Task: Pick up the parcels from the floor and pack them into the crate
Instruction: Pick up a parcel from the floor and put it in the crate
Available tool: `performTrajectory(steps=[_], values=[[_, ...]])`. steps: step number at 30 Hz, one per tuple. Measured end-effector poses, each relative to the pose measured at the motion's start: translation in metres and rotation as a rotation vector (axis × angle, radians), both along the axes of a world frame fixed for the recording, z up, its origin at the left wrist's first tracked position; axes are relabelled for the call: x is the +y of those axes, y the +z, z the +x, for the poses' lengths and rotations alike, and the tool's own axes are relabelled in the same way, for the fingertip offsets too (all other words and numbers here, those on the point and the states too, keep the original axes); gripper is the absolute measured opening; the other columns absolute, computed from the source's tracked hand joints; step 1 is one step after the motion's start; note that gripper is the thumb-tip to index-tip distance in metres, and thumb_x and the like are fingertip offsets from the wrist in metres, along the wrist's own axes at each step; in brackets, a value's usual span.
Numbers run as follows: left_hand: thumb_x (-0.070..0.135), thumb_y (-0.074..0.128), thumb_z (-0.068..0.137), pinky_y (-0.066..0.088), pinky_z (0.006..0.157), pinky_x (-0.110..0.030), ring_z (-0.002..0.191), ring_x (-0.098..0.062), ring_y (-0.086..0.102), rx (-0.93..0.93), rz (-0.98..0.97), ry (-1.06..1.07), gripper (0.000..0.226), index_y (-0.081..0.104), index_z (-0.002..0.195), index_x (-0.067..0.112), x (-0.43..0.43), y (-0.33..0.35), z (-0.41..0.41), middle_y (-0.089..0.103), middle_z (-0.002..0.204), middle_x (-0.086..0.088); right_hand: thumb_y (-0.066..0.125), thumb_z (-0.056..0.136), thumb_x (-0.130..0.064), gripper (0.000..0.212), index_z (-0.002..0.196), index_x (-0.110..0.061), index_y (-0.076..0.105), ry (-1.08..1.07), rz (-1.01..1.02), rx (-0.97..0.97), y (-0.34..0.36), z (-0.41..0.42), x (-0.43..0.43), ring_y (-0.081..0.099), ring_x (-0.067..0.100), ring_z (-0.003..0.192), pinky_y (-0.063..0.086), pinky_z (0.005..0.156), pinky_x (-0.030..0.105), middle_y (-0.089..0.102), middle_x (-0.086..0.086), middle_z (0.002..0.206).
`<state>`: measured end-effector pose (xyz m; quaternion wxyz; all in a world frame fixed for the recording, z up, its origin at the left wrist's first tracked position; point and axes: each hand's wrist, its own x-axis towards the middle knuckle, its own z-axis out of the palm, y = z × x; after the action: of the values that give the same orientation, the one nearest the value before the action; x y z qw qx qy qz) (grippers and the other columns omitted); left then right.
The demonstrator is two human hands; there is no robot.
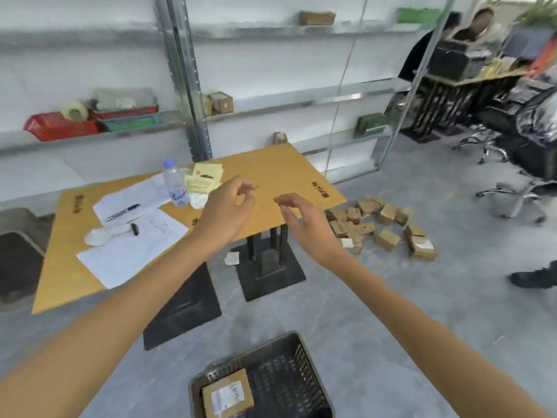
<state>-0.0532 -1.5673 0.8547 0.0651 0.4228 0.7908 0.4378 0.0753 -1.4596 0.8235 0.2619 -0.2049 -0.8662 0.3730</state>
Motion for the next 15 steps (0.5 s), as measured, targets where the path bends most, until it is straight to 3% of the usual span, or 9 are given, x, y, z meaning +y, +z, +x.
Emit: performTrajectory(steps=[3, 7, 11, 15], values=[[0.02, 0.048, 0.096, 0.037, 0.079, -0.015, 0.1, -0.004, 0.054, 0.057, 0.078, -0.102, 0.019, 0.06, 0.11, 0.021, 0.021, 0.047, 0.028, 0.06, 0.111, 0.011, 0.044, 0.1, -0.016, 0.026, 0.121, -0.01, 0.06, -0.098, 0.07, 0.051, 0.053, 0.045, 0.021, 0.055, 0.013, 0.113, 0.039, 0.091, 0.016, 0.063, 0.001, 0.121], [0.024, 0.047, 0.097, 0.039, 0.063, -0.011, 0.086, -0.013, 0.056, 0.028, 0.13, -0.216, 0.017, 0.059, 0.109, 0.025, 0.053, 0.085, 0.068, 0.06, 0.116, 0.012, 0.044, 0.1, -0.018, 0.026, 0.119, -0.014, 0.061, -0.217, 0.099, 0.091, 0.104, 0.106, 0.047, 0.054, 0.006, 0.108, 0.036, 0.08, 0.002, 0.063, -0.005, 0.118], [0.024, 0.046, 0.097, 0.039, 0.073, -0.006, 0.107, -0.003, 0.054, 0.008, 0.179, -0.314, 0.018, 0.059, 0.109, 0.023, 0.083, 0.108, 0.114, 0.06, 0.116, 0.011, 0.043, 0.1, -0.021, 0.025, 0.118, -0.019, 0.061, -0.307, 0.124, 0.087, 0.126, 0.161, 0.071, 0.052, 0.003, 0.11, 0.034, 0.081, 0.003, 0.063, -0.009, 0.116], [0.025, 0.047, 0.096, 0.037, 0.075, -0.008, 0.105, -0.004, 0.054, 0.039, 0.163, -0.384, 0.02, 0.058, 0.112, 0.023, 0.115, 0.114, 0.155, 0.058, 0.116, 0.01, 0.044, 0.1, -0.021, 0.024, 0.116, -0.019, 0.062, -0.36, 0.128, 0.076, 0.133, 0.21, 0.098, 0.053, 0.009, 0.112, 0.036, 0.086, 0.019, 0.063, -0.007, 0.118]])
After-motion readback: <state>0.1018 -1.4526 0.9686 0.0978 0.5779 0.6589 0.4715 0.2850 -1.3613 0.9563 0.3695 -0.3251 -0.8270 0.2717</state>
